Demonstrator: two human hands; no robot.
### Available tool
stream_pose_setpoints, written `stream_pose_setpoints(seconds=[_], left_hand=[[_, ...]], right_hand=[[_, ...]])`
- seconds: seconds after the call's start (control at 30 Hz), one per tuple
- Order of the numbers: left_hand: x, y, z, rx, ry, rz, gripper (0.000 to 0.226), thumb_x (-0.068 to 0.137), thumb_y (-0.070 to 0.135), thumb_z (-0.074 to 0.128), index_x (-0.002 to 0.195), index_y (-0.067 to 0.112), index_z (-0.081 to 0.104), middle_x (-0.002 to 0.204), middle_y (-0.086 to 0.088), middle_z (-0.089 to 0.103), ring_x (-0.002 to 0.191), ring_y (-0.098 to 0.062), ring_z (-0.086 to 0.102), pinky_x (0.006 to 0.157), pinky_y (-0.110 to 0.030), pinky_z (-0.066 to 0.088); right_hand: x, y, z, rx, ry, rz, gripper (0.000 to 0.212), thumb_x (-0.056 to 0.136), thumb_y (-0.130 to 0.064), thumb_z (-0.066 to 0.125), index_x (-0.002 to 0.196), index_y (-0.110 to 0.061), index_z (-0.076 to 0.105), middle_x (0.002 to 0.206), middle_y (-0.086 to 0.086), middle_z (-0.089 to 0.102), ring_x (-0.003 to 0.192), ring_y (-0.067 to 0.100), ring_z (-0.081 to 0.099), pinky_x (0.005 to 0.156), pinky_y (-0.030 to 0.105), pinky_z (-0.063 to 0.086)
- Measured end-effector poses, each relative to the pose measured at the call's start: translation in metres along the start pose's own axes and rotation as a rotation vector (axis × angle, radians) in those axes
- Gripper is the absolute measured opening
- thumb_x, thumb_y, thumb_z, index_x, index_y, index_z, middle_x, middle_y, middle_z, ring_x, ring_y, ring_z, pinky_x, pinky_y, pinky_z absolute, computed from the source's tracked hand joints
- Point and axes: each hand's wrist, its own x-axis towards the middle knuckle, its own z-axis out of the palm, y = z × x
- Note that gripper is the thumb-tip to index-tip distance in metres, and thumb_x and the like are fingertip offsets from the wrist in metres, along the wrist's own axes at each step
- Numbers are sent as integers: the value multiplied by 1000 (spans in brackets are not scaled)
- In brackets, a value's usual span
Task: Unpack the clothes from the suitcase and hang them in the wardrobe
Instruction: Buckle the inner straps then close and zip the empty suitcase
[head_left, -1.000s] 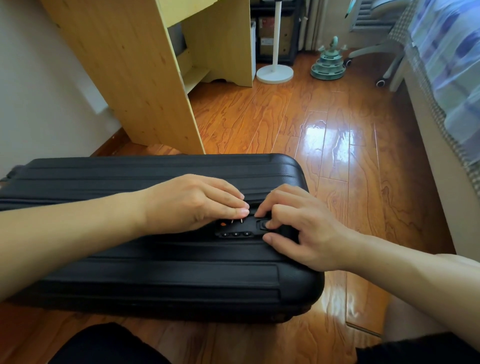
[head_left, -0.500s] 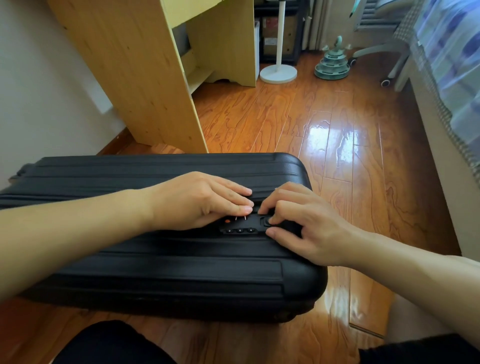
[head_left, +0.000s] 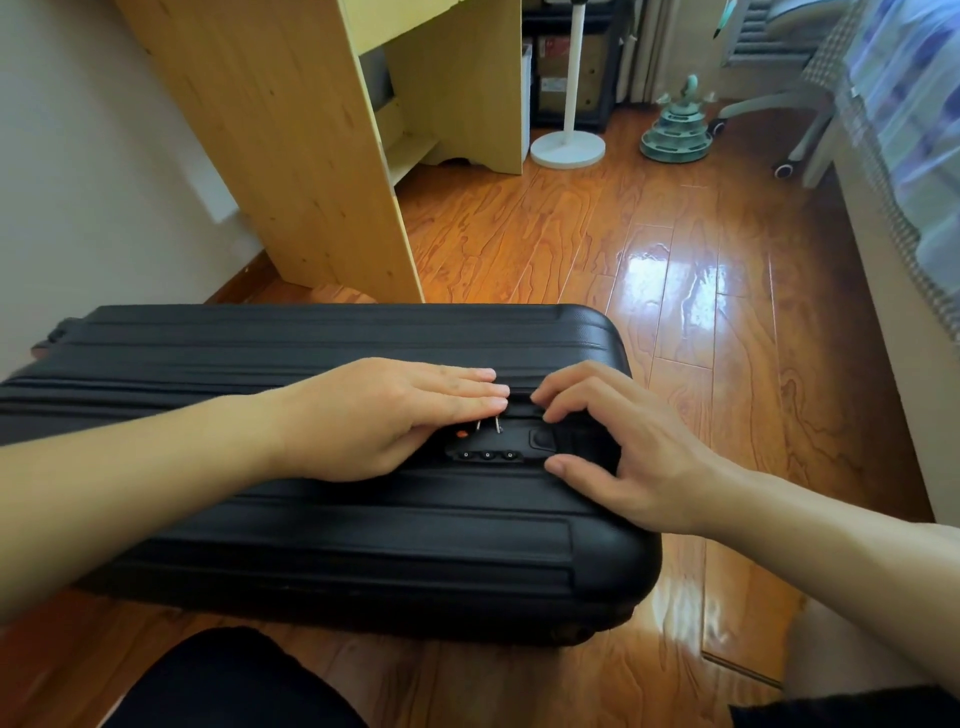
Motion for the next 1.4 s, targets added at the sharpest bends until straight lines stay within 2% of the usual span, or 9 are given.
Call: stream_pose_setpoints(seconds=[0.23, 0.4, 0.53, 0.63, 0.73, 0.83, 0.97, 1.13, 1.4], left_hand=[[-8, -4, -3, 10, 22, -22, 47, 103, 13, 52, 149, 22, 51, 154, 12, 48, 147, -2, 34, 119, -32, 36], [2, -6, -4, -21, 124, -20, 32, 103, 30, 52, 127, 22, 72, 136, 7, 65, 131, -6, 57, 106, -32, 49], [22, -6, -14, 49, 93, 111, 26, 104, 26, 56, 110, 18, 79, 121, 4, 72, 113, -16, 66, 90, -37, 55], [34, -6, -24, 169, 7, 238, 21, 104, 18, 57, 108, 16, 78, 119, 2, 70, 115, -19, 62, 85, -39, 56], [39, -8, -28, 183, -30, 311, 21, 103, 15, 58, 109, 11, 78, 121, -1, 72, 119, -20, 64, 92, -35, 56], [37, -10, -23, 157, -41, 314, 26, 103, 17, 55, 110, 9, 78, 124, -3, 72, 121, -19, 65, 100, -32, 53], [30, -15, -11, 108, -27, 240, 29, 105, 19, 50, 113, 9, 76, 132, -2, 69, 137, -17, 53, 111, -36, 46], [24, -17, -2, 60, -6, 170, 30, 105, 18, 48, 114, 10, 75, 137, 0, 65, 140, -16, 50, 112, -38, 44], [36, -15, -5, 60, -33, 242, 34, 106, 22, 48, 104, 8, 78, 126, -3, 72, 135, -17, 56, 110, -37, 47]], right_hand=[[1, 2, 1, 5, 1, -1, 25, 89, -30, 68, 105, -11, 61, 123, -4, 57, 117, 14, 55, 96, 38, 47], [2, 2, 0, 10, 4, -6, 25, 90, -29, 68, 105, -11, 62, 122, -3, 57, 116, 14, 56, 95, 37, 47], [1, 3, 1, 17, 2, -41, 19, 91, -27, 68, 99, -10, 67, 120, -1, 58, 113, 17, 57, 92, 39, 48], [1, 4, 1, 19, 7, -63, 18, 91, -25, 68, 97, -8, 70, 118, 1, 60, 111, 19, 58, 91, 41, 47], [2, 5, 0, 17, 5, -101, 15, 92, -22, 69, 97, -9, 73, 115, 1, 64, 106, 22, 60, 92, 44, 47], [2, 5, 2, 8, 10, -112, 11, 90, -19, 70, 87, -8, 72, 108, 1, 65, 98, 23, 60, 89, 47, 46], [3, 2, 4, -15, 36, -95, 18, 90, -17, 67, 75, -6, 65, 99, 1, 62, 86, 21, 54, 78, 39, 43], [5, 2, 3, -21, 32, -87, 16, 88, -15, 64, 74, -8, 64, 98, 0, 60, 85, 20, 53, 76, 37, 43], [4, 2, 4, -20, 17, -91, 13, 87, -13, 66, 75, -10, 64, 98, -1, 61, 85, 20, 54, 76, 40, 43]])
